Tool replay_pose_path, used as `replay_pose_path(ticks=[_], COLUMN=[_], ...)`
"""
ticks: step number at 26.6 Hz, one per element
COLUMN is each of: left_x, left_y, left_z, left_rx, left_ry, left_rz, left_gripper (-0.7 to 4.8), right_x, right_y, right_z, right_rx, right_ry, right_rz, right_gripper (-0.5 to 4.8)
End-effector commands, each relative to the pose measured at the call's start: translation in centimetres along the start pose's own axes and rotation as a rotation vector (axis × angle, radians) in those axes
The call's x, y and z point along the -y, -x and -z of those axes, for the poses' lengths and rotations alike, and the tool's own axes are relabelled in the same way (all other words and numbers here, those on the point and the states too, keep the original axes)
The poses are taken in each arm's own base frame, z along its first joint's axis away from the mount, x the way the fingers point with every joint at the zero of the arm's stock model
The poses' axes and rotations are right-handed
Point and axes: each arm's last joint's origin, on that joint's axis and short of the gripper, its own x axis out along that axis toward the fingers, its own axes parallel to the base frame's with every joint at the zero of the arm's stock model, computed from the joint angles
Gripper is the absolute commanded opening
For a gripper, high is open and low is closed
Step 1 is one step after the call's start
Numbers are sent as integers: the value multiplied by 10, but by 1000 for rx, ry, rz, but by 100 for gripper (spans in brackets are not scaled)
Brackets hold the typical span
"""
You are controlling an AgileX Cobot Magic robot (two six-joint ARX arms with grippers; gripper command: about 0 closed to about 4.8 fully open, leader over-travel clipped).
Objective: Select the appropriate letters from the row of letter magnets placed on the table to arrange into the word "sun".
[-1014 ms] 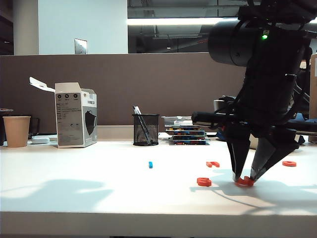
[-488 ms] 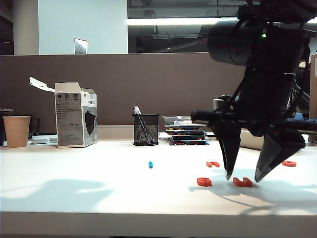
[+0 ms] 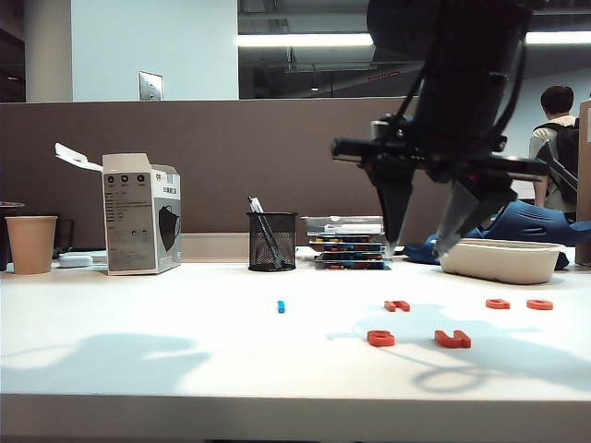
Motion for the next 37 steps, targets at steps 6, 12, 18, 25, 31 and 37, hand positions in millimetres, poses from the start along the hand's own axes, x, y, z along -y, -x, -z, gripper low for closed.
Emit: replay_pose_path(ticks=[6,12,18,25,31,37], left_x=[0,0,0,0,0,0], left_y=[2,2,2,2,2,2], left_z=[-1,0,0,0,0,0], left_rx=[2,-2,-2,-2,-2,-1], left_ry=[-2,-4,-3,-4,-4,-4], left_rz=[8,5,5,4,4,4], left_gripper=[-4,-4,-4,-4,-4,-4], right_x=[-11,-1,10,9,10,9], right_y=[-12,-31,-34,-56,-71,-76], right_z=[-22,-48,-59,-54,-50,-50], right_rx=[-1,-9,7,-45,-81,-83], right_ry=[59,25,33,39,42,46], right_rz=[19,54,-45,-31,-9,-16], right_gripper=[234,235,235,235,235,234])
